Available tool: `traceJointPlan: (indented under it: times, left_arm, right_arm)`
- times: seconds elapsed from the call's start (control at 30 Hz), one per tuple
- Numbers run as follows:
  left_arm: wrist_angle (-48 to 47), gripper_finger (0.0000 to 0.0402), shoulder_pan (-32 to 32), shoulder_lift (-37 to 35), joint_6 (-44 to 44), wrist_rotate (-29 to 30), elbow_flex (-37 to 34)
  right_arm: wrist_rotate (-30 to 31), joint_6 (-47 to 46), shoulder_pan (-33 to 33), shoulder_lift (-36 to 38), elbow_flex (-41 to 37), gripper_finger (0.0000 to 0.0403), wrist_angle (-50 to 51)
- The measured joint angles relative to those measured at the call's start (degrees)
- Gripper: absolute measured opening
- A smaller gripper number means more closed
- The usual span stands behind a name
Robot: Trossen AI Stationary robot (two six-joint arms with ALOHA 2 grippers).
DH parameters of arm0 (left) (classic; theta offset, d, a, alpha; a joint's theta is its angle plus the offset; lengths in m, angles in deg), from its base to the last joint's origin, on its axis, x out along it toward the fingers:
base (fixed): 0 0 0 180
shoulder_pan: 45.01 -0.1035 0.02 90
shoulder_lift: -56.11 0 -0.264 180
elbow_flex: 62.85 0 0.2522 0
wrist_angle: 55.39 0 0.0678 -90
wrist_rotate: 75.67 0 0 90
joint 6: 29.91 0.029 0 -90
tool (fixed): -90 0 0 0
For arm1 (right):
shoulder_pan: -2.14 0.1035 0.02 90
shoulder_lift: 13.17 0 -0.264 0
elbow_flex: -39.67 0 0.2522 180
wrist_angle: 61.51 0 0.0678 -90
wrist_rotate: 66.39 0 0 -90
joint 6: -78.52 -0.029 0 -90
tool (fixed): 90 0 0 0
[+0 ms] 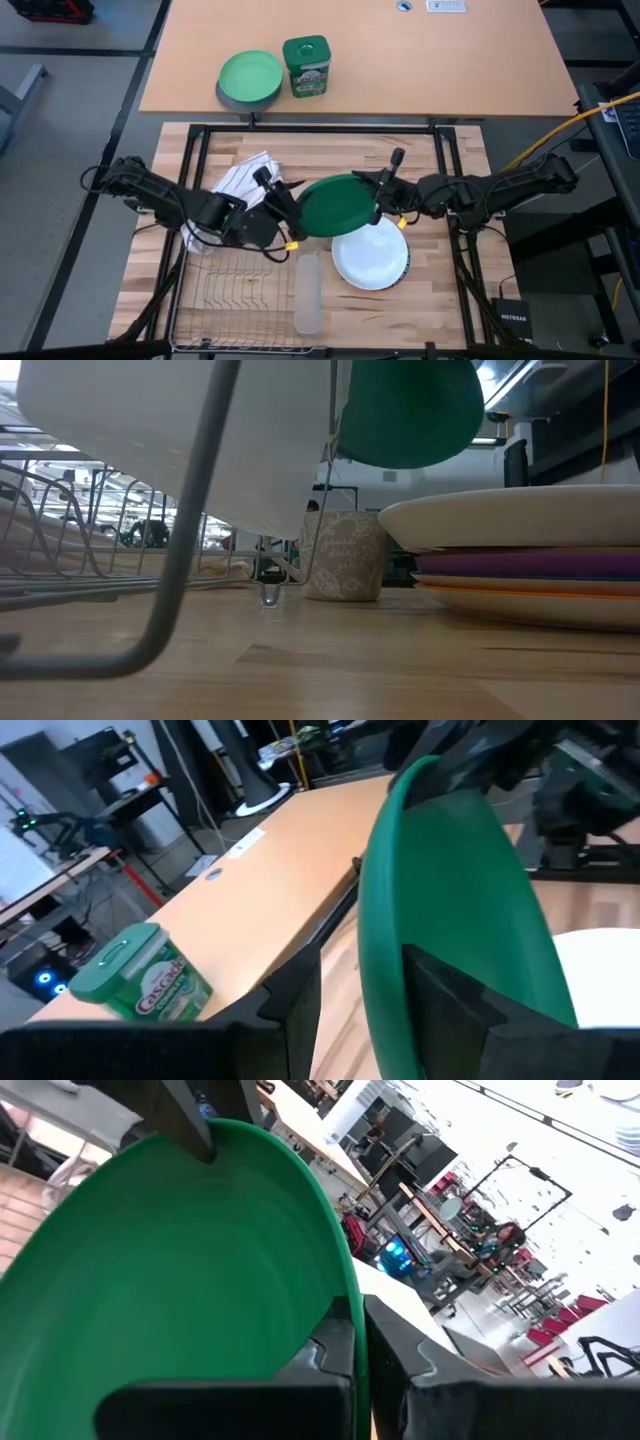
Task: Sort dishes
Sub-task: Put the green plate into the dish rack
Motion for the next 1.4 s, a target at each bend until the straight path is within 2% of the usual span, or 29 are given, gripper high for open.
traceJointPlan:
  times: [0.17, 0.37, 0.43, 0.73, 0.87, 1.07, 1.23, 1.4]
  left_arm:
    - [-0.04, 0.0110, -1.47, 0.18, -0.07, -0.11, 0.00]
    - [-0.02, 0.0026, -1.84, 0.20, 0.26, -0.06, 0.00]
    - [-0.18, 0.0010, -1.93, 0.20, 0.49, 0.39, 0.00]
    - [0.20, 0.0006, -1.93, 0.20, 1.79, 3.01, 0.00]
    - [0.02, 0.0002, -1.90, 0.14, 2.15, 5.27, 0.00]
    - [0.19, 0.0002, -1.88, 0.14, 5.55, 9.45, 0.00]
    - [0.31, 0.0002, -1.88, 0.14, 10.79, 18.72, 0.00]
    - [0.20, 0.0001, -1.88, 0.13, 17.92, 26.75, 0.00]
  right_arm:
    - [0.39, 0.00, -0.04, 0.00, -0.02, 0.0009, -0.23]
    - [0.23, -0.31, -0.04, 0.00, -0.02, 0.0023, -0.57]
    - [0.06, -0.67, -0.02, 0.00, -0.02, 0.0030, -0.84]
    - [-0.59, -1.81, 0.04, 0.00, -0.04, 0.0056, -1.96]
    - [-0.61, -4.54, 0.07, 0.00, -0.07, 0.0093, -5.54]
    - [2.68, -8.21, 0.07, 0.00, -0.07, 0.0159, -15.18]
    - [6.09, -15.81, 0.07, 0.04, -0.08, 0.0186, -24.21]
    - [5.16, -27.86, 0.04, 0.50, -0.09, 0.0190, -27.50]
